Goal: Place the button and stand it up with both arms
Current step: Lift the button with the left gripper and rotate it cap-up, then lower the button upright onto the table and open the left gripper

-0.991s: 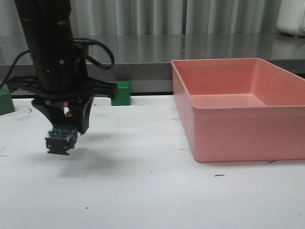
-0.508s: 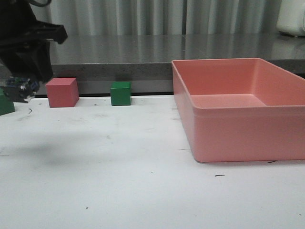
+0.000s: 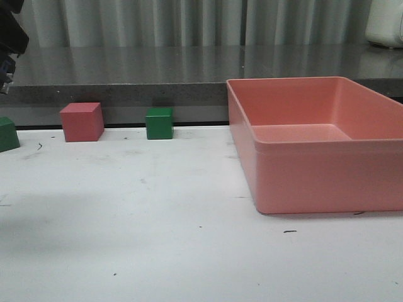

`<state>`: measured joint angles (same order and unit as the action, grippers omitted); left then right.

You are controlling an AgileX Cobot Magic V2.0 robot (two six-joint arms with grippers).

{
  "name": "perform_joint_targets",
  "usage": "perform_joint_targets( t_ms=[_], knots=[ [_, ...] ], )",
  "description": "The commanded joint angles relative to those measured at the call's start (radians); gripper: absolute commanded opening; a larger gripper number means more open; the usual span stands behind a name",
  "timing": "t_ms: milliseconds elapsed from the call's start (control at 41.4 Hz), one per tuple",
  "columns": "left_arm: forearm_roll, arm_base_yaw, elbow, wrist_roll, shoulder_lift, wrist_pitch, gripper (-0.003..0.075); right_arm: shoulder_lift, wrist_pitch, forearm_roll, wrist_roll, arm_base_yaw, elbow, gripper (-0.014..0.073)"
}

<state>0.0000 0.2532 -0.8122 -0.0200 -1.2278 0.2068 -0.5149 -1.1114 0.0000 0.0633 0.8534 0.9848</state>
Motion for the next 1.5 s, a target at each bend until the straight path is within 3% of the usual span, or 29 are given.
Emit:
perform_joint_targets(
  t_ms=[0,459,774,1088,1475],
  knots=[
    [-0.007,-0.004,0.064,0.006,0.058,-0.24,0.0191,-0.009,0.065,0.0,0.005,-0.005,0.022,0.0435],
    [0.0,-0.004,0.43,0.006,0.021,-0.952,0.019,-0.009,0.065,0.0,0.005,-0.005,0.022,0.0435],
    [-0.042,-0.007,0.481,0.006,-0.216,-1.37,0.019,-0.009,0.065,0.0,0.005,-0.005,0.022,0.0435],
    [-0.086,-0.007,0.481,0.006,-0.398,-1.551,0.019,-0.009,0.065,0.0,0.005,-0.005,0.022,0.0435],
    [-0.081,-0.007,0.432,0.004,-0.536,-1.573,0.019,-0.009,0.065,0.0,0.005,-0.005,0.022,0.0435]
  ],
)
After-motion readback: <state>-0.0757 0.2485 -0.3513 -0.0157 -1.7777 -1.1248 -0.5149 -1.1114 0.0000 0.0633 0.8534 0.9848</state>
